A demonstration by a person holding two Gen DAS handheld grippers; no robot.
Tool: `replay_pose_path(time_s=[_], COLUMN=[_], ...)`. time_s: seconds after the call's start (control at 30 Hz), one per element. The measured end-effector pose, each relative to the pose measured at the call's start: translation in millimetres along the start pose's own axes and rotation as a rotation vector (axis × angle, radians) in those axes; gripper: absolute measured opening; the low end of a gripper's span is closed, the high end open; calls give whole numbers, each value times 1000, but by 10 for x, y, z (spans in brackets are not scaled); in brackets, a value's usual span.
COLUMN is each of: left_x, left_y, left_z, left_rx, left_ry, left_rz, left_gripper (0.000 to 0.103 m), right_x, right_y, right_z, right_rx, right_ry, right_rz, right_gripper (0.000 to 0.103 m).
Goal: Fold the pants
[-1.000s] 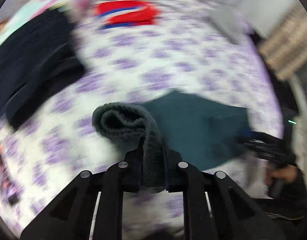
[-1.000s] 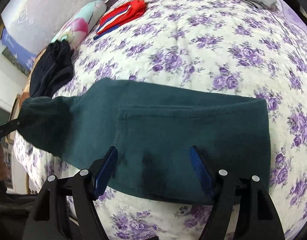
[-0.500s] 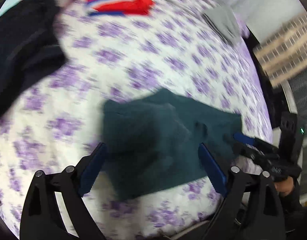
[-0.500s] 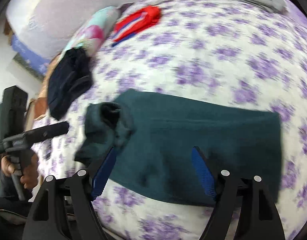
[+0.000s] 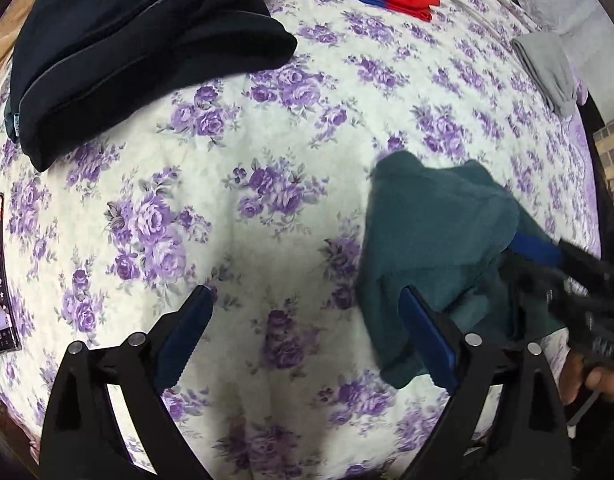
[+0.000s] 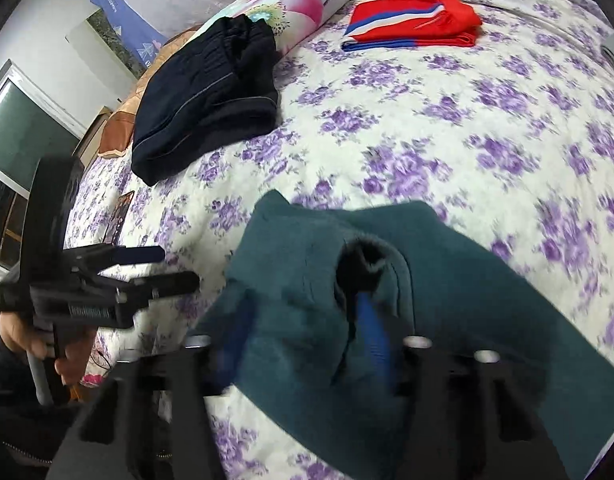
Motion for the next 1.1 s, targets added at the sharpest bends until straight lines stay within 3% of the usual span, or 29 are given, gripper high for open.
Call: replay_pose_path(time_s=[0.17, 0.23, 0.27, 0.3, 0.4, 0.47, 0.57, 0.63, 0.67, 0.7, 0.8, 0.93, 1.03, 1.07, 1.1], left_x=[35, 73, 94, 113, 138, 141, 186, 265, 312, 352, 382, 310, 269, 266, 275], left_y=[-33, -55, -62, -72, -64, -47, -98, -164, -211, -253, -283, -302, -342, -351, -360], left_z=[16, 6, 5, 4, -6, -15, -18, -4, 15, 39, 79, 89, 114, 120, 129], left_rx=[2, 1, 1, -1, 10, 26, 22, 10, 0, -9, -2, -13, -26, -26, -23], left_ry=[-24, -38, -46, -58, -81, -89, -105, -126, -146, -168, -196, -176, -175, -178, -183], left_rz=[5, 2, 2, -1, -24, -35, -58, -64, -79, -104, -125, -120, -123, -126, -130], left_gripper=[91, 91, 91, 91, 91, 91, 91, 91, 91, 91, 91, 91, 91, 91, 91], right_x=[114, 165, 172, 176, 108, 189, 365, 468, 504, 518, 555, 505, 471, 464, 454], right_y=[-200, -246, -252, -241, 78, 281, 197, 39, 17, 20, 52, -77, -176, -192, -184], right_z=[104, 147, 155, 158, 35, -66, -64, 4, 24, 24, 95, 213, 226, 227, 224], right_rx=[-80, -85, -84, -91, -44, 3, -46, -98, -102, -86, -69, -88, -88, -84, -80], right_ry=[-20, -51, -68, -83, -38, -42, -55, -76, -84, -99, -179, -190, -198, -197, -195], right_rz=[33, -16, -48, -74, -79, -22, 48, 98, 131, 133, 13, 5, 31, 42, 47], right_gripper=[45, 45, 38, 16, 12, 12, 15, 33, 52, 58, 60, 63, 55, 48, 34])
Point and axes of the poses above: each gripper's, at about its wrist camera, not at the fingertips, and y roughly against the way its jaws point, x to its right, z to its underside, the point moved 5 cm from there along -y, roughly the way its jaws point, and after that the axes turned 12 degrees about -z, right-handed, at the moved point
